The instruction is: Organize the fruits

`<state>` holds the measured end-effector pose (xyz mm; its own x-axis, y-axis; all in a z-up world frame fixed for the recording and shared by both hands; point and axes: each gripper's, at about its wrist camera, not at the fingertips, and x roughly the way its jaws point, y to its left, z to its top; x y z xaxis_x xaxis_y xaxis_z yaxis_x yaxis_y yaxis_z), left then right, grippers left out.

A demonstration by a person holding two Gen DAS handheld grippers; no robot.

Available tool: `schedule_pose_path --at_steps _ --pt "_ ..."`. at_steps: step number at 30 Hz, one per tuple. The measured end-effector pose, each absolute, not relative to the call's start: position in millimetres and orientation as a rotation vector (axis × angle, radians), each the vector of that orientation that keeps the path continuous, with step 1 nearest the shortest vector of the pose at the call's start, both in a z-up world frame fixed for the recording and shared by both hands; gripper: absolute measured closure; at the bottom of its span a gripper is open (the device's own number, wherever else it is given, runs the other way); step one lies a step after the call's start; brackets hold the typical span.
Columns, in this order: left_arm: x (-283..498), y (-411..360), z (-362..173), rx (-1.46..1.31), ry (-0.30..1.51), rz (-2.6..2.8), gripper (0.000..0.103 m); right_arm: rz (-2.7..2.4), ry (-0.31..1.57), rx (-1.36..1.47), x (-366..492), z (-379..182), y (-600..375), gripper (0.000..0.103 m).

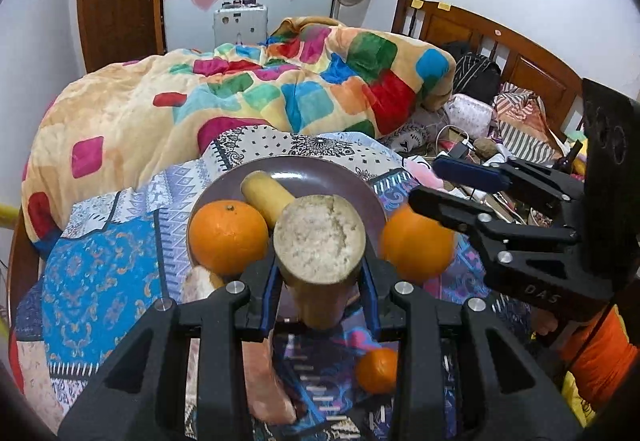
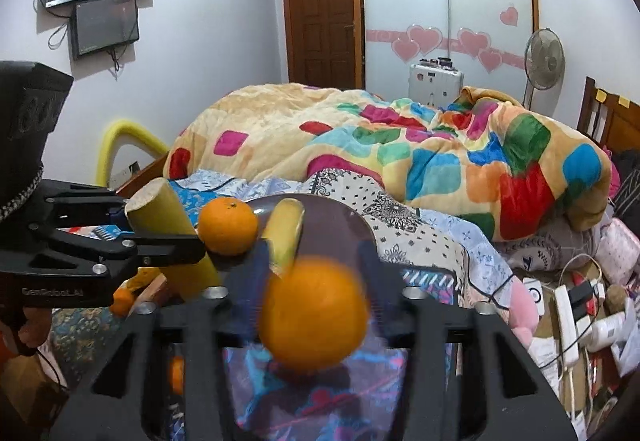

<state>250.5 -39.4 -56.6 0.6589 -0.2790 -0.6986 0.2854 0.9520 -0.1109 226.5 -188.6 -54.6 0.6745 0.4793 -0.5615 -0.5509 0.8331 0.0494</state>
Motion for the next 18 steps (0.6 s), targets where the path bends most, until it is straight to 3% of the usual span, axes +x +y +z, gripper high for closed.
schedule_pose_path --at_steps 7,18 --pt "277.7 -33.5 -65.7 -0.012 0.798 -0.284 0.068 0.601 0.726 -0.145 249.1 -84.4 -182.6 0.065" --pt "305.4 -25.4 -81.9 -0.043 0.836 -0.2 0.066 0.55 0.641 -0.107 220.6 -53.1 -234.8 0.063"
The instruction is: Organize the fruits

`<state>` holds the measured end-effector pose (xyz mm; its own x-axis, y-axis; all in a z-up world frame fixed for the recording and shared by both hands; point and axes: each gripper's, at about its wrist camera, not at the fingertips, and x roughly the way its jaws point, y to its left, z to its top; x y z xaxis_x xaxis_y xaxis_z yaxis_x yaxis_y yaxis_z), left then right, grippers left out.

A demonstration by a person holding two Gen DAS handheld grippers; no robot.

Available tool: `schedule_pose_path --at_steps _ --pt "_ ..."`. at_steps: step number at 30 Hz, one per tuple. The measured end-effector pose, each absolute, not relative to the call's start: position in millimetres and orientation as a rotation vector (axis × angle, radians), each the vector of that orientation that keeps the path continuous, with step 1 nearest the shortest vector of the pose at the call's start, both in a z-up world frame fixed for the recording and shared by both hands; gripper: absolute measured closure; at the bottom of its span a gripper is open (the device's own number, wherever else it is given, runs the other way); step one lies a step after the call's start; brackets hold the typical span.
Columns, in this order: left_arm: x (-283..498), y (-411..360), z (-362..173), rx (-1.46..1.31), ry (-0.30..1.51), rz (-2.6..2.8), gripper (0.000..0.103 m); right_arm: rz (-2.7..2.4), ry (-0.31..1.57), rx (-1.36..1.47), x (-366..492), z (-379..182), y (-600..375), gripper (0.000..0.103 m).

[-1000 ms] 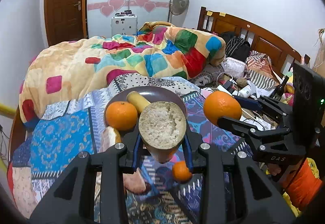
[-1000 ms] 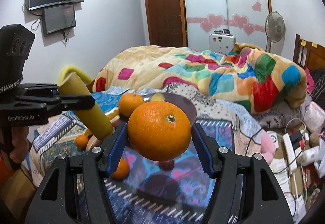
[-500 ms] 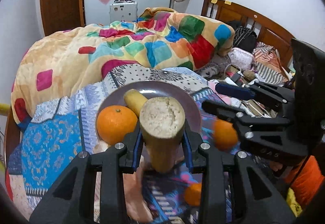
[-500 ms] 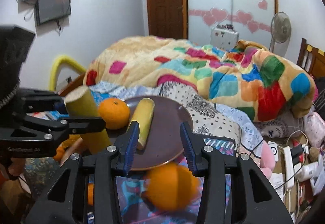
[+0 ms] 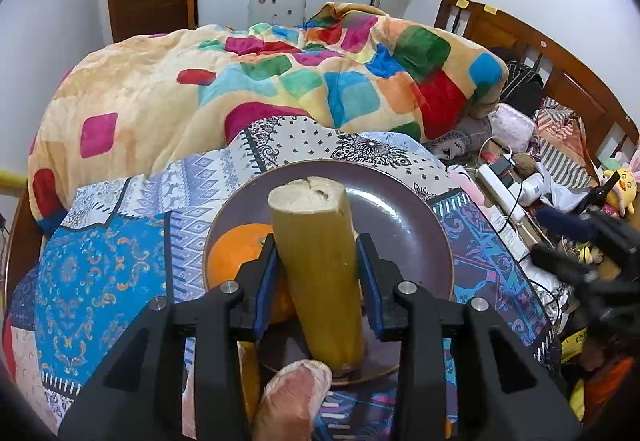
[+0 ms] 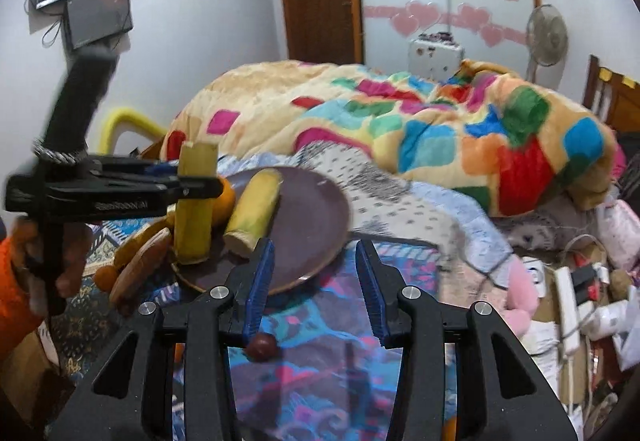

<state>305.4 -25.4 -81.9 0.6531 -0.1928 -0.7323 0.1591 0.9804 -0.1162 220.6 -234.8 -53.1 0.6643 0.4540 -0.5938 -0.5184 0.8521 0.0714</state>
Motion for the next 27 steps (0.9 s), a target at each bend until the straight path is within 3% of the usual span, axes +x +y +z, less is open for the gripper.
schedule_pose_path --at_steps 5,9,16,18,27 --pt "300.7 -37.8 -80.8 0.021 0.83 -0.207 0.061 0.479 0.617 -0.079 213.1 -44.0 -257.5 0.059" --pt "292.4 -36.5 -75.6 0.008 0.797 -0.2 0.047 0.449 0.616 -0.076 209.9 -50.9 -259.2 0.059" --pt "265.2 -30.2 -62.0 -0.028 0.753 -0.2 0.045 0.466 0.615 -0.061 198.0 -64.9 -256.7 0.051" --pt "255.5 -31.6 -58.4 -0.028 0.739 -0.2 0.043 0.473 0.617 -0.038 194.7 -67.1 -258.9 0.042" --pt "200.1 -43.4 -50.7 0.066 0.689 -0.185 0.035 0.469 0.578 -0.003 174.5 -73.6 -249.6 0.035"
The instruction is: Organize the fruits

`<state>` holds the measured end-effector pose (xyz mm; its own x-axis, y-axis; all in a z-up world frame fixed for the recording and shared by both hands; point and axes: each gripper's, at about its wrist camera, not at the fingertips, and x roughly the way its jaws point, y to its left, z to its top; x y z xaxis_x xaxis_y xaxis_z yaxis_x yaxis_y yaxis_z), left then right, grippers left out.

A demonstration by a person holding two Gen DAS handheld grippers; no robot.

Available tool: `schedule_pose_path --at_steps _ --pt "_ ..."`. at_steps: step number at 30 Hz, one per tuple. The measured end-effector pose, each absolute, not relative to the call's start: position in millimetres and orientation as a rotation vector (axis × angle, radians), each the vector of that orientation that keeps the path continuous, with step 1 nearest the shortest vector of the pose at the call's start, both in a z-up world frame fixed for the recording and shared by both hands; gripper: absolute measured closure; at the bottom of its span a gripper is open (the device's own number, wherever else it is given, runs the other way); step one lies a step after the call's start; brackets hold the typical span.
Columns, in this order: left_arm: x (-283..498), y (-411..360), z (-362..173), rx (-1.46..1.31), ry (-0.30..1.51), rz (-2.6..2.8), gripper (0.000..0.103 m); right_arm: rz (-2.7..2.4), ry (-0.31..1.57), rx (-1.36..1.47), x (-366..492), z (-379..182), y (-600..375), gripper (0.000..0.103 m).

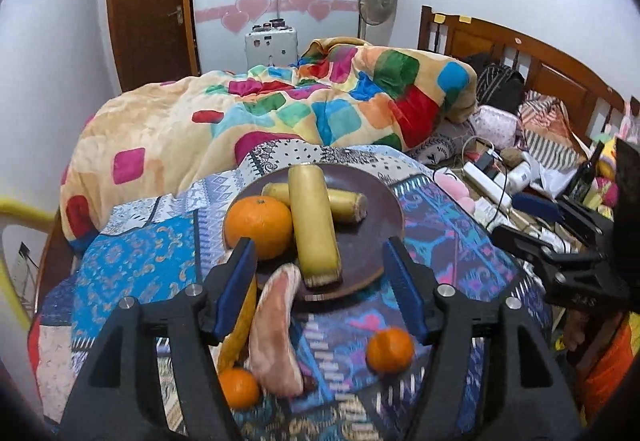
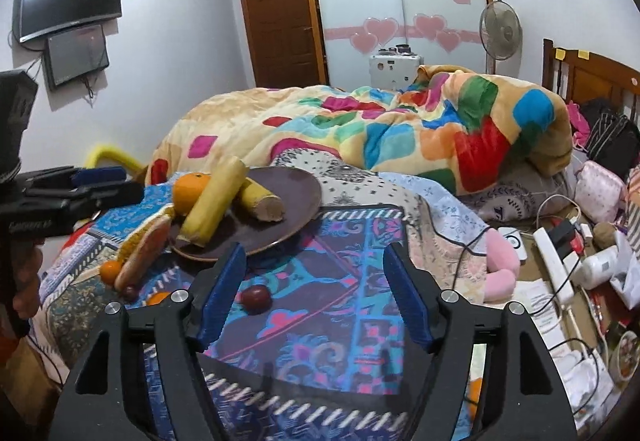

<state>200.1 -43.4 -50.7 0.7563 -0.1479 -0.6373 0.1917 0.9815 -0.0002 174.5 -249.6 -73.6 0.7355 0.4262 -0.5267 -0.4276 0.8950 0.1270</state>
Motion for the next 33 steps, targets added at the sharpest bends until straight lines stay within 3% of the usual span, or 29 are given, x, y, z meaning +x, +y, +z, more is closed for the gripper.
schedule_pose_path --at_steps 25,33 --pt "154.1 6.4 -114.3 -0.002 0.789 -0.157 0.034 0.659 0.673 -0.078 147.8 -103.5 -172.7 0.035" --pt "144.1 25.6 -120.4 -0.012 0.781 -0.143 0.042 0.686 0.713 -0.109 149.6 -120.6 -147.6 0.038"
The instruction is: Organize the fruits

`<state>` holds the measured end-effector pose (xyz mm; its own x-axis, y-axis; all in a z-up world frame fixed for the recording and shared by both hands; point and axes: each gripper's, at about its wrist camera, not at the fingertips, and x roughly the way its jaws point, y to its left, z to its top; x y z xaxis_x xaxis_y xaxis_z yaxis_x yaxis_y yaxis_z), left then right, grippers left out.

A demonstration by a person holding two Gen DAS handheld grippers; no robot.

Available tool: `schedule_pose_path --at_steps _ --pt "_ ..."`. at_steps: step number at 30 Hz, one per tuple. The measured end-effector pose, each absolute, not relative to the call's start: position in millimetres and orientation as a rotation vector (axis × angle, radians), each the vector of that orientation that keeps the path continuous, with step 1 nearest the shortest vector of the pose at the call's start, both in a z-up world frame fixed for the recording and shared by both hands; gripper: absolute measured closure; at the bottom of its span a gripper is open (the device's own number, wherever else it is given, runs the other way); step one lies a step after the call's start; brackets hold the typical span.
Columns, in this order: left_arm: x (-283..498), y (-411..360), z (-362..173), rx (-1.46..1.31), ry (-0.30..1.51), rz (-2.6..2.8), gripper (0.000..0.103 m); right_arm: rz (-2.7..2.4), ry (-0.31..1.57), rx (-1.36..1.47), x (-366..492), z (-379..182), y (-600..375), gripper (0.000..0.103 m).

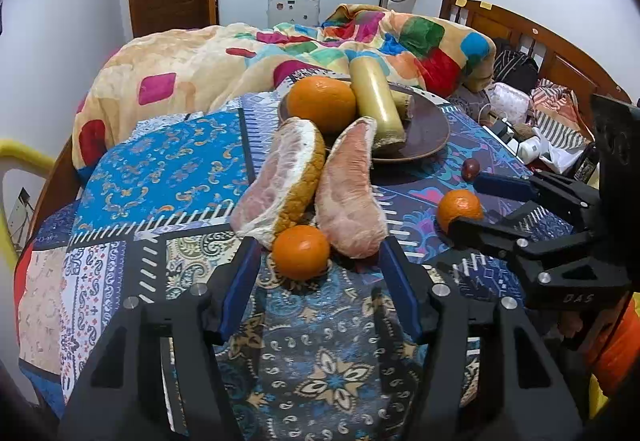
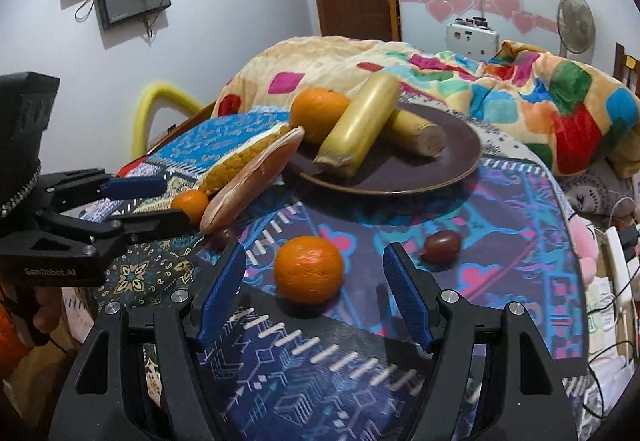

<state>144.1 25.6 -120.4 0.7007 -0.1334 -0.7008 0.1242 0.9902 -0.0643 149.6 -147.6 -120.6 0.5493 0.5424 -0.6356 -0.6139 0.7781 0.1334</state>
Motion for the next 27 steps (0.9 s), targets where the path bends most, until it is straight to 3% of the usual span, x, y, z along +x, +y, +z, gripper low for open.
schedule_pose_path --at_steps 11,19,23,27 --pt "152.4 25.7 -133.1 -0.032 0.796 -0.165 0.043 0.693 0.735 -0.094 151.4 -127.4 -143.8 0.068" --pt "150.8 17.3 -133.4 0.004 0.775 -0.171 0.048 0.709 0.733 -0.07 150.8 -124.7 -147.9 0.069" --pt "149.5 25.4 -133.4 -0.01 0.779 -0.158 0.064 0.713 0.724 -0.076 148.8 -121.4 -149.0 0.069" --pt "154.6 36.2 -138.1 -0.053 0.81 -0.158 0.07 0.705 0.72 -0.081 148.9 -121.8 -150.2 0.069"
